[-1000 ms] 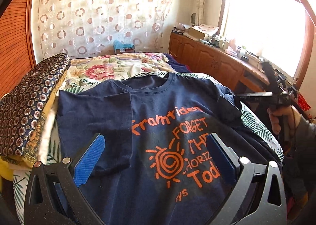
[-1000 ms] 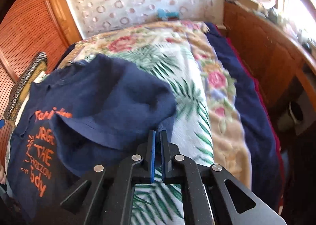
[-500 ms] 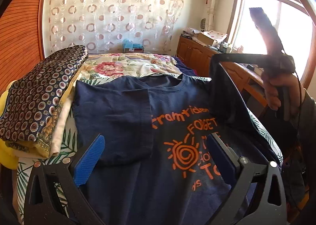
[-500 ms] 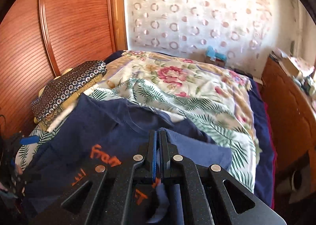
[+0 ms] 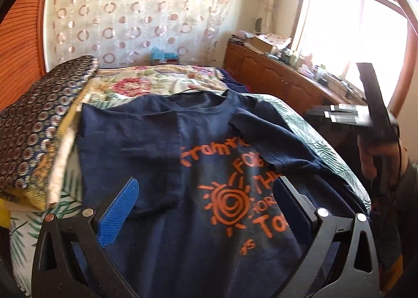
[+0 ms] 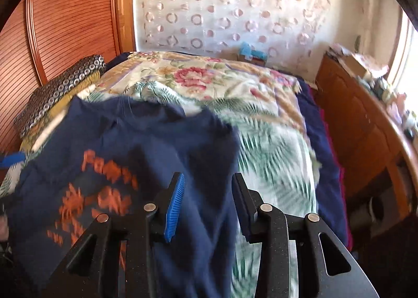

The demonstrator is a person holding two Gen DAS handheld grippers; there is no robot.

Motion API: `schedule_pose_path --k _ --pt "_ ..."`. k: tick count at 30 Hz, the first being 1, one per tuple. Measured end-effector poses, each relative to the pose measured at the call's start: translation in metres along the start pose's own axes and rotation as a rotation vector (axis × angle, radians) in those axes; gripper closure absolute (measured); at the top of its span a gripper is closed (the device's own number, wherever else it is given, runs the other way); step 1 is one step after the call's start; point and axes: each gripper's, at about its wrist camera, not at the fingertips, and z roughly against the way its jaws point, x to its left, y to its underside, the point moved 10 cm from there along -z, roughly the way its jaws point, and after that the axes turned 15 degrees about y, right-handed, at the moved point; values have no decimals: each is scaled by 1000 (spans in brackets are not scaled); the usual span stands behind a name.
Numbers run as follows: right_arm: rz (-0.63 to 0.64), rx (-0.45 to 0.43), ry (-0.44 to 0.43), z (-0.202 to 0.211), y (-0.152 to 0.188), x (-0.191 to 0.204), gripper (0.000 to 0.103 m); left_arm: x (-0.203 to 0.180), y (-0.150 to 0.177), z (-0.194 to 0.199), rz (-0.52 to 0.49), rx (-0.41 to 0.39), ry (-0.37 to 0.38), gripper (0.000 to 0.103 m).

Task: Fold small clothes

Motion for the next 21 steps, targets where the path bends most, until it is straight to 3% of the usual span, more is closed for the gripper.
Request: schedule_pose_path --k 7,16,17,18,21 --pt "-34 58 -17 16 64 -13 64 -23 1 -30 -38 66 50 3" --pt "-70 88 40 12 75 -29 62 -43 9 -76 -100 184 89 11" --pt "-77 90 42 16 80 -30 60 -45 10 -79 -106 193 95 19" --pt "-84 93 43 16 80 -31 57 -48 12 -85 -113 213 103 36" --pt "-116 101 31 13 83 -35 51 -59 15 -100 -123 256 135 51"
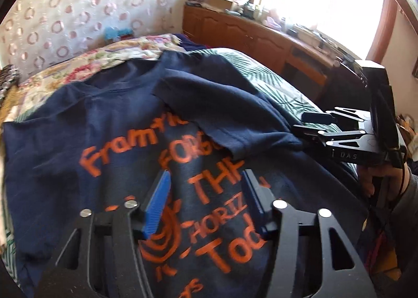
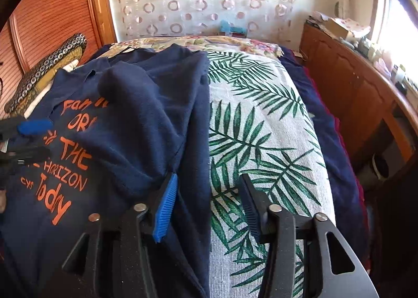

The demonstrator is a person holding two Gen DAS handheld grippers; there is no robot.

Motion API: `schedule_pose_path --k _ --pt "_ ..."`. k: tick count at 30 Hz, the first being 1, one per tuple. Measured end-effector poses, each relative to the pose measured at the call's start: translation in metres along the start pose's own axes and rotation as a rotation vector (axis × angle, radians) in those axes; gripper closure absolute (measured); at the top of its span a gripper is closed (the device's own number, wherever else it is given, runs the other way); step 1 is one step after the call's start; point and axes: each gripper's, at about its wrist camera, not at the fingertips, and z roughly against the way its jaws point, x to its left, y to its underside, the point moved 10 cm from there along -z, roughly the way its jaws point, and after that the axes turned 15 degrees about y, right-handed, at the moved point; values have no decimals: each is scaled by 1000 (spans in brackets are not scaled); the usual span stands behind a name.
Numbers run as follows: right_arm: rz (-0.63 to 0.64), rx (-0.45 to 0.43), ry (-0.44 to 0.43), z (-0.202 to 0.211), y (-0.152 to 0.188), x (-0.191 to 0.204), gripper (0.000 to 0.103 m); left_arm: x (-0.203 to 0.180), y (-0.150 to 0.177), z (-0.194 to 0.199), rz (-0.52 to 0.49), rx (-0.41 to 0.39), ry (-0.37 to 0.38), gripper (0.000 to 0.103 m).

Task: Fold small clothes

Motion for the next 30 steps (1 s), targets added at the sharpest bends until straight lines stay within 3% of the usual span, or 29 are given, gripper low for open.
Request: schedule_pose_path --k 7,11,14,21,30 --pt "-2 -3 0 -9 7 -2 50 -14 -8 -30 -56 68 -4 52" --pt "-2 -5 0 -11 8 -4 50 -19 -12 -37 -76 83 20 76" --pt "-5 -5 3 -11 8 -6 50 -28 -11 -37 -102 92 35 100" --pt "-50 -2 44 -12 8 -21 50 -50 -19 8 -149 28 19 100" --pt "-46 7 59 -12 10 -23 50 -44 -7 19 -110 17 3 99"
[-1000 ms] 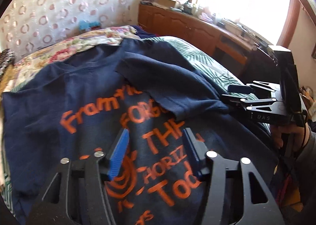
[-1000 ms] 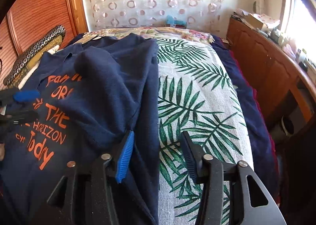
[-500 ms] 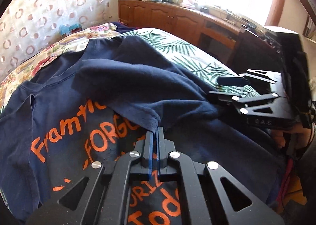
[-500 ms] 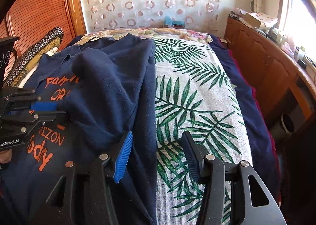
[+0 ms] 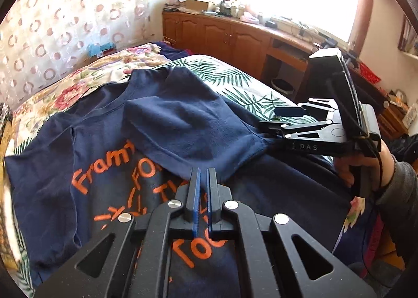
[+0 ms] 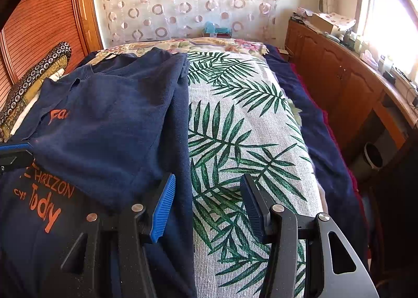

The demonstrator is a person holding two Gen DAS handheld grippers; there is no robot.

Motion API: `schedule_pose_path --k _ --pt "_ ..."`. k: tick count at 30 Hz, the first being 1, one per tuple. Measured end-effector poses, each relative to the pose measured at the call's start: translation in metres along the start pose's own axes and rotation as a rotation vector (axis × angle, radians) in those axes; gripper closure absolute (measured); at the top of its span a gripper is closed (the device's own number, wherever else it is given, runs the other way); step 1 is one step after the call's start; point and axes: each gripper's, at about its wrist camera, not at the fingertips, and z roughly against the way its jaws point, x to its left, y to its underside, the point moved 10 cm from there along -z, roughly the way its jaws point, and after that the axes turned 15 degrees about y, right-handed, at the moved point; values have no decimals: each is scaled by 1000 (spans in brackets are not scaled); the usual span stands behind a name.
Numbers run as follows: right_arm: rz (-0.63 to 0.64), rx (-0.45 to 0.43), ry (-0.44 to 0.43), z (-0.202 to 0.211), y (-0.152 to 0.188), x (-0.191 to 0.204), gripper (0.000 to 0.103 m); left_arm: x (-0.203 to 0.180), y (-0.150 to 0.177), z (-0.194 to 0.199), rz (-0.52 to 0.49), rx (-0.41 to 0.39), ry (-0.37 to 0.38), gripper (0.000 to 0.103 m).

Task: Fold small clothes

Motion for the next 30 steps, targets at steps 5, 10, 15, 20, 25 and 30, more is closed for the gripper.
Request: schedule_pose_path --k 5,10,15,20,25,30 --pt "0 1 -1 0 0 0 50 9 2 17 1 -43 -39 81" --pt "0 1 -1 0 0 0 50 25 -3 45 8 -138 -118 24" --pt "1 1 -1 0 0 0 50 53 -7 68 64 -198 -164 16" --pt "1 1 -1 0 0 0 50 82 5 79 110 -171 -207 16" --pt "1 2 -1 0 0 0 50 110 21 98 165 -184 -225 16" --pt "2 2 -1 0 0 0 50 136 34 120 223 -218 -252 16"
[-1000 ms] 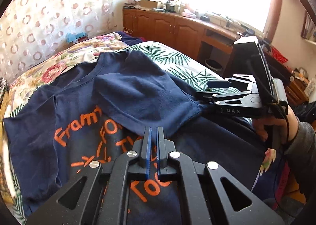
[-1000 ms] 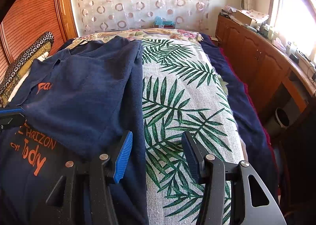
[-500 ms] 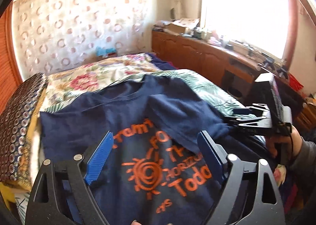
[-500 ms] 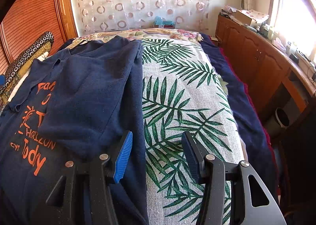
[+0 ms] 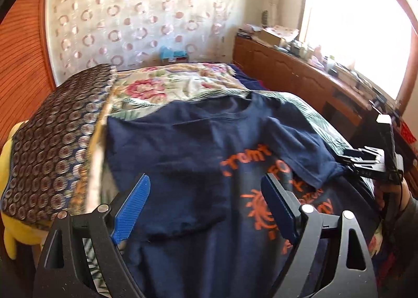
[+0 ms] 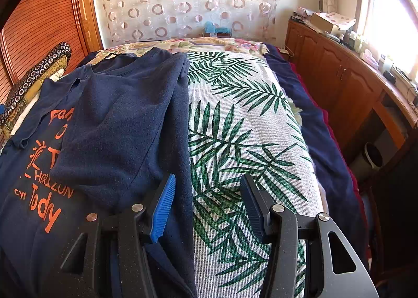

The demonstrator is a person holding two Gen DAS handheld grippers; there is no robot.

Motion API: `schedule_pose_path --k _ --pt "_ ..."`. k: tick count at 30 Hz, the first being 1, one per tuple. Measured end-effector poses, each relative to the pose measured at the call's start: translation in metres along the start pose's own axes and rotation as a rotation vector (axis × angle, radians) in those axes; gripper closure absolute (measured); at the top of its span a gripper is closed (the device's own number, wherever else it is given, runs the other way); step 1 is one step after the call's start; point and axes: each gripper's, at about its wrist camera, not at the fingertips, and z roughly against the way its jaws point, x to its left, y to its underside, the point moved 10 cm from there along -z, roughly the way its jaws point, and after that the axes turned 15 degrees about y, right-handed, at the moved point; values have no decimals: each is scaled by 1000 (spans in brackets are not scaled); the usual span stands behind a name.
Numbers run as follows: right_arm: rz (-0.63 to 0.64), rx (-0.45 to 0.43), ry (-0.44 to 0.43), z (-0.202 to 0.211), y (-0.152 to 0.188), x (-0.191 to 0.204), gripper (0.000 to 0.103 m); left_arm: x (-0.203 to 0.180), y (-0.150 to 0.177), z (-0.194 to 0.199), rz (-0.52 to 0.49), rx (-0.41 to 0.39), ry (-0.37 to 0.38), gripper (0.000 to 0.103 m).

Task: Fold small clothes

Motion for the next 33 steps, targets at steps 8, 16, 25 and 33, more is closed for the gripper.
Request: schedule_pose_path --k 8,16,25,33 --pt "-2 3 1 0 0 0 50 40 5 5 51 7 -64 17" --pt "-2 3 1 0 0 0 50 63 24 -15 93 78 -85 54" --pt "-3 5 3 0 0 -1 50 96 26 -42 121 166 -191 55" --pt "-3 5 3 0 0 -1 50 105 33 -55 163 180 -181 55"
